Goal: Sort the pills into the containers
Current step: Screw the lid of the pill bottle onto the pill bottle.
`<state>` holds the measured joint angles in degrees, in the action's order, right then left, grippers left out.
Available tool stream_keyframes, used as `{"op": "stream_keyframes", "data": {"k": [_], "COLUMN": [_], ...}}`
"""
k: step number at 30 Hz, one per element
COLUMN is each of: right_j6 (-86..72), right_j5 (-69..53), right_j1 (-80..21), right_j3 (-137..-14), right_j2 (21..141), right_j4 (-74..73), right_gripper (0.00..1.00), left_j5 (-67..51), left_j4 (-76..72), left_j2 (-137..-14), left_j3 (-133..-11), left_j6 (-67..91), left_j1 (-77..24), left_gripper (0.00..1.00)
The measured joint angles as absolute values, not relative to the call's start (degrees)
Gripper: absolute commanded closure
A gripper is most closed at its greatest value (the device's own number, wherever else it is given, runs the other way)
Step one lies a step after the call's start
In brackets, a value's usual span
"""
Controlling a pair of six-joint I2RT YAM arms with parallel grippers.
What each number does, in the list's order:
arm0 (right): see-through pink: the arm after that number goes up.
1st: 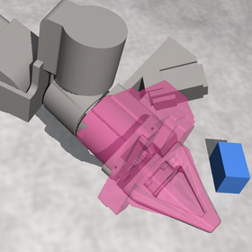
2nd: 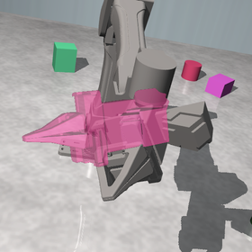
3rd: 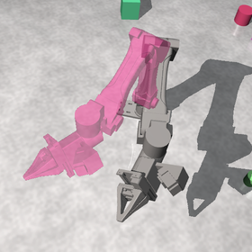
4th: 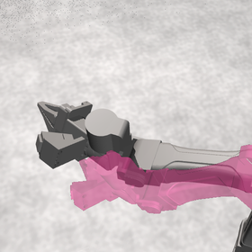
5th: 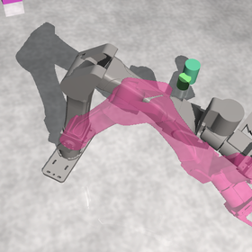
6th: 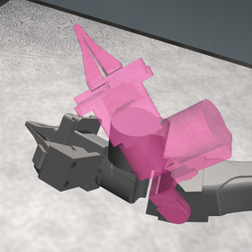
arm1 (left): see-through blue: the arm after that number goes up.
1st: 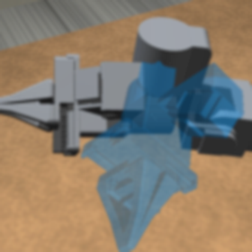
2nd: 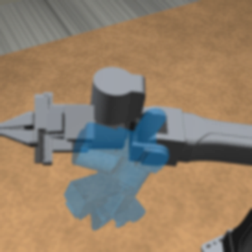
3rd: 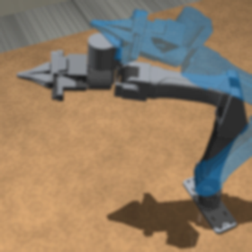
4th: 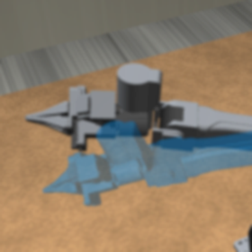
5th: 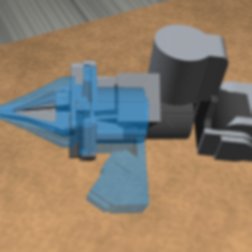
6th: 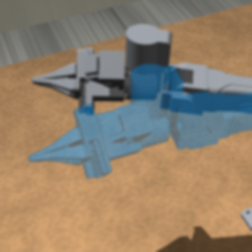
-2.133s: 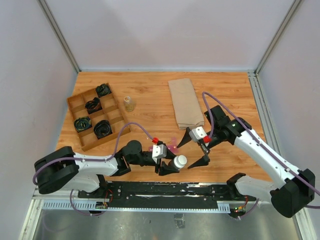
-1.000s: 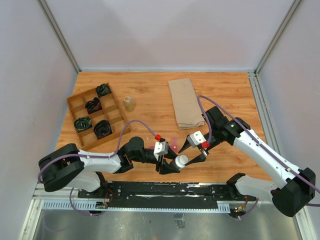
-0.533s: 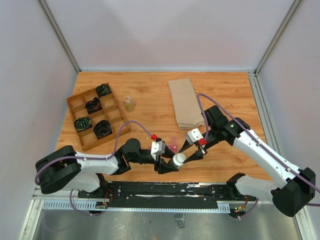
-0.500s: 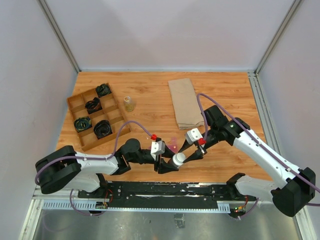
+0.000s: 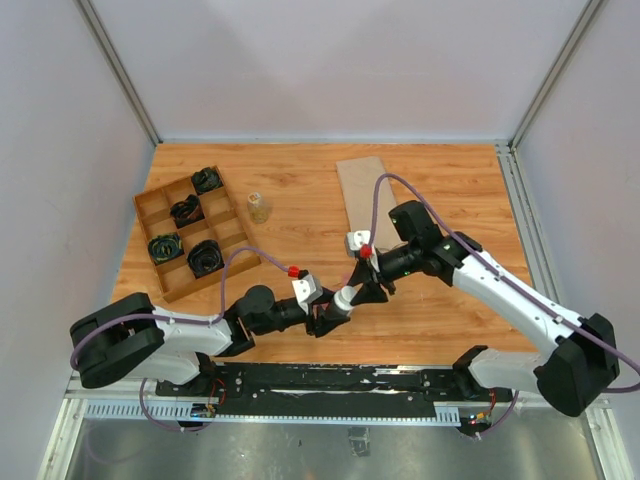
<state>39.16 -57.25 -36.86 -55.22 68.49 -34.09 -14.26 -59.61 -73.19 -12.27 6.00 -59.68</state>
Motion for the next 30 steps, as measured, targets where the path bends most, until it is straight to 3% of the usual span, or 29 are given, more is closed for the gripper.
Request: {"op": "stream_keyframes", "data": {"k": [4,8,13,16,24,30], "right_j6": [26.81,17.93,12.43,11.92,18.22,28.91], "right_j5": [-50.87,-47.90,-46.72,-48.31,-51.70,-56.16], "right_j1": [-36.86,-36.84,-36.82,-36.80,-36.60,-34.35], "right_j3": [-55.22,-55.22,-55.22,-55.22,-55.59,-57.74], "right_j2": [72.47,75.70,76.79,75.16,68.12,67.81], "right_j4": [-26.02,-20.43,-18.70,-20.14,-24.71,-33.19], "right_gripper": [0.72,0.65,0.30,0.18,0.09,0.09], "left_j5": [-4.10,2.63,6.00,7.49,4.93,-5.58], "left_j4": [-57.49,-57.01,-59.18,-63.31,-70.30,-71.72], "left_j2": [-73.23,-74.78,-77.19,-77.54,-77.54,-76.62], "left_j3": [-12.10,-12.21,-12.32,-12.21,-8.23,-6.59], "left_j6": [3.86,1.65,0.99,1.06,1.98,3.53], "left_j1": [-59.83,-59.88,-60.20,-60.16,-60.07,-60.07], "left_gripper": [1.00,1.00,1.00,1.00,1.00,1.00]}}
